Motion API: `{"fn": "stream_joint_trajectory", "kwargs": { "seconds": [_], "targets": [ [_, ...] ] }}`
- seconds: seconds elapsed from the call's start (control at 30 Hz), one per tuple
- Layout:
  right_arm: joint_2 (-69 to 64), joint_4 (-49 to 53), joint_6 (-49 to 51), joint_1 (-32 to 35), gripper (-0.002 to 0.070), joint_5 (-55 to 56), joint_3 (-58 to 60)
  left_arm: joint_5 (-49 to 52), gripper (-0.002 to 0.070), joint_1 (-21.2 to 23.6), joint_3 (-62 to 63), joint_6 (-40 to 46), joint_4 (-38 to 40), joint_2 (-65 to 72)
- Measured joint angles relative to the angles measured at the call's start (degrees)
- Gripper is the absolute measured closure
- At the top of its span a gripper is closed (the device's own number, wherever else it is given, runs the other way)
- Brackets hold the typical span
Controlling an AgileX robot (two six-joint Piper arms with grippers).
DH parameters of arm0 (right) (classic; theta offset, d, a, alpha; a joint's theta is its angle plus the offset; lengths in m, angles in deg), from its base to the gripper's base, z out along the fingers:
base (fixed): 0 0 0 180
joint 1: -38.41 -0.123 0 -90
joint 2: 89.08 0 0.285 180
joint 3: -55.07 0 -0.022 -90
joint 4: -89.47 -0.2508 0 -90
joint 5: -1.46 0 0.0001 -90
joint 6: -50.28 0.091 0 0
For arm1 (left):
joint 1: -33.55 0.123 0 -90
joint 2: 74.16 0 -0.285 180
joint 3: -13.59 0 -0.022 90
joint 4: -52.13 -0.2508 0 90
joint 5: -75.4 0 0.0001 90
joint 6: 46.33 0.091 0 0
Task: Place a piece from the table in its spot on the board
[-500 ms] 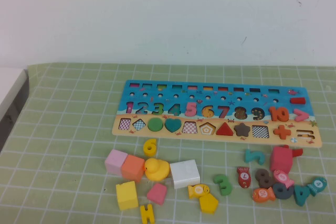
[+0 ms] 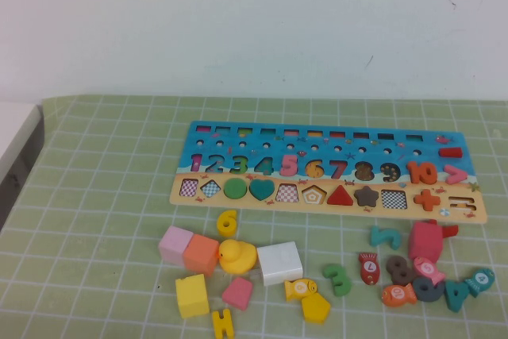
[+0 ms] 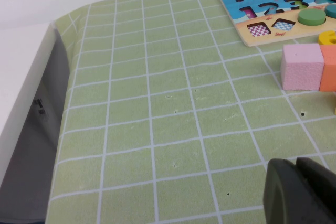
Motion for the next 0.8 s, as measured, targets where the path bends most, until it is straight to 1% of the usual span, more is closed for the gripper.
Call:
{"fn": "stream_joint_trajectory", "kwargs": {
  "seconds": [0.6, 0.8],
  "targets": [
    [0.0, 0.0, 0.0, 0.0, 0.0679, 0.0, 0.0, 0.0, 0.0677, 0.0, 0.0, 0.0, 0.0, 0.0],
    [0.0, 0.0, 0.0, 0.0, 0.0679, 0.0, 0.0, -3.4, 0.0677, 0.0, -0.2, 0.0, -0.2, 0.0]
  ]
}}
